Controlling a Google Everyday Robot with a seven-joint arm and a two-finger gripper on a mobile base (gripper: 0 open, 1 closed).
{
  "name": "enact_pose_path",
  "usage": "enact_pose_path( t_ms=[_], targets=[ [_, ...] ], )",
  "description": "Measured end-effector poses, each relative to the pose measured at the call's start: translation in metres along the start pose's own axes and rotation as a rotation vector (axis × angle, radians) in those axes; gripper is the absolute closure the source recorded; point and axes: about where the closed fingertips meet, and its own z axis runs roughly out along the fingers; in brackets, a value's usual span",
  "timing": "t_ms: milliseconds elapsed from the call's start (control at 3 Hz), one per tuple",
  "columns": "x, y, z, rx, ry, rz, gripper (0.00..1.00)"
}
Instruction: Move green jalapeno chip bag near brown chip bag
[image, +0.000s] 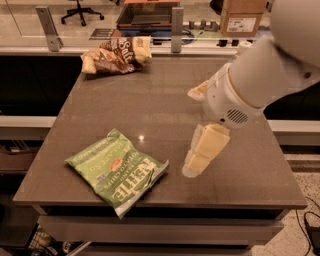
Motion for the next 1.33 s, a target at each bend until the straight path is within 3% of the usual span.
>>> enact_pose_path(
  t_ms=[667,1333],
  targets=[
    [0.004,0.033,0.078,-0.11,-0.123,0.052,0.0],
    [-0.018,0.058,0.106,-0.162,-0.289,0.155,0.0]
  ],
)
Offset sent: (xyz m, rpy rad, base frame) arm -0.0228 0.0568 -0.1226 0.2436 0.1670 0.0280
